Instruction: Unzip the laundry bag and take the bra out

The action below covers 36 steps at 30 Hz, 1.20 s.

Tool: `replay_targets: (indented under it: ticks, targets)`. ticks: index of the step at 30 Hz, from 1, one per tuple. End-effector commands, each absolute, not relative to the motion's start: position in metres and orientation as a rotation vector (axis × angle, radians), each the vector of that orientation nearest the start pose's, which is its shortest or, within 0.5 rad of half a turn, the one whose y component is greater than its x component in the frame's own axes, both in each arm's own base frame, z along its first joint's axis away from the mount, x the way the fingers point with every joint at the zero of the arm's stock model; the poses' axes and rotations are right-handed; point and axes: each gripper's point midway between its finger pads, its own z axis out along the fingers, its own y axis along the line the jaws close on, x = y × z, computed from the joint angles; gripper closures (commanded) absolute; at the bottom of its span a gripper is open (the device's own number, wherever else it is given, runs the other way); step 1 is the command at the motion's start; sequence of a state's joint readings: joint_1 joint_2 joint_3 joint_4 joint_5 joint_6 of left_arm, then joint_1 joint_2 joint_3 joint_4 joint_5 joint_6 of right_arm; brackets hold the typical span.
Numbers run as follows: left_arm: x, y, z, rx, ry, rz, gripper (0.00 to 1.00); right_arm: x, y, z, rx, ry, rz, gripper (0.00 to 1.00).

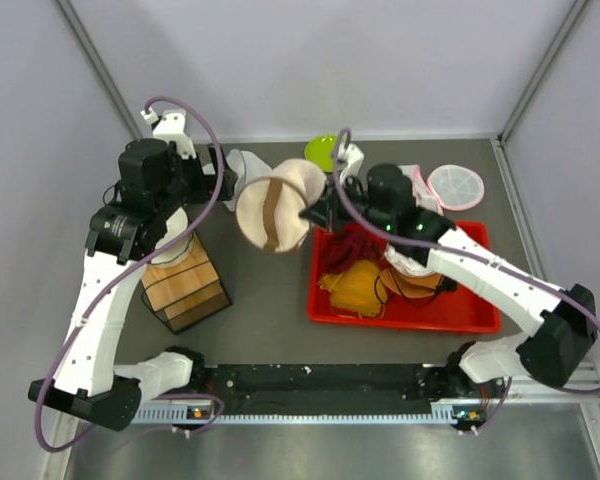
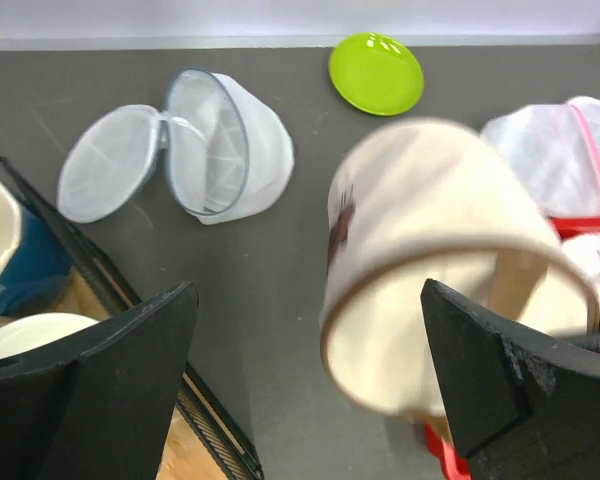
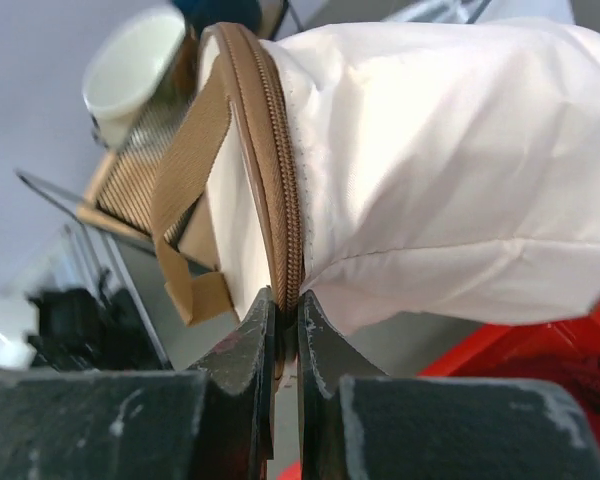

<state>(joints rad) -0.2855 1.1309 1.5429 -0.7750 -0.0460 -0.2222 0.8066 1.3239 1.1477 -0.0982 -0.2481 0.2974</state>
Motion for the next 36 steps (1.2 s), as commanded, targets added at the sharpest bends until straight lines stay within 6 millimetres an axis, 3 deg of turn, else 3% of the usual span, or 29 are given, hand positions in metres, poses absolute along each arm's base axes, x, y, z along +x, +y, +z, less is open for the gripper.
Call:
replay_targets:
  ticks: [1, 4, 5, 11, 21, 26, 29, 31, 34, 36]
  targets:
    - [0.308, -0.115, 0.395, 0.081, 1.919, -0.439, 0.01, 0.288, 0.351, 0.349, -0.449, 1.806, 1.237, 1.0]
    - [0.309, -0.132, 0.382, 0.096, 1.942, -0.546, 0.02, 0.32, 0.34, 0.352, -0.214, 1.867, 1.328, 1.0]
    - [0.311, -0.135, 0.385, 0.096, 1.922, -0.57, 0.02, 0.329, 0.34, 0.362, -0.124, 1.846, 1.4, 1.0]
    - [0.315, -0.165, 0.36, 0.073, 1.982, -0.77, 0.02, 0.361, 0.326, 0.368, 0.101, 1.822, 1.556, 1.0]
    - [0.352, -0.185, 0.326, -0.088, 1.992, -0.905, 0.02, 0.365, 0.309, 0.372, 0.193, 1.769, 1.623, 1.0]
    - [0.368, -0.204, 0.328, -0.083, 1.961, -1.026, 0.02, 0.361, 0.303, 0.365, 0.223, 1.764, 1.632, 1.0]
    - [0.371, -0.217, 0.321, -0.077, 1.993, -1.112, 0.16, 0.362, 0.301, 0.359, 0.247, 1.769, 1.625, 1.0]
    - [0.372, -0.221, 0.324, -0.076, 1.975, -1.151, 0.55, 0.362, 0.301, 0.355, 0.256, 1.783, 1.617, 1.0]
    - [0.373, -0.222, 0.333, -0.073, 1.947, -1.158, 1.0, 0.362, 0.296, 0.343, 0.273, 1.812, 1.567, 1.0]
    - [0.372, -0.222, 0.337, -0.065, 1.94, -1.164, 1.0, 0.36, 0.292, 0.338, 0.286, 1.829, 1.534, 1.0]
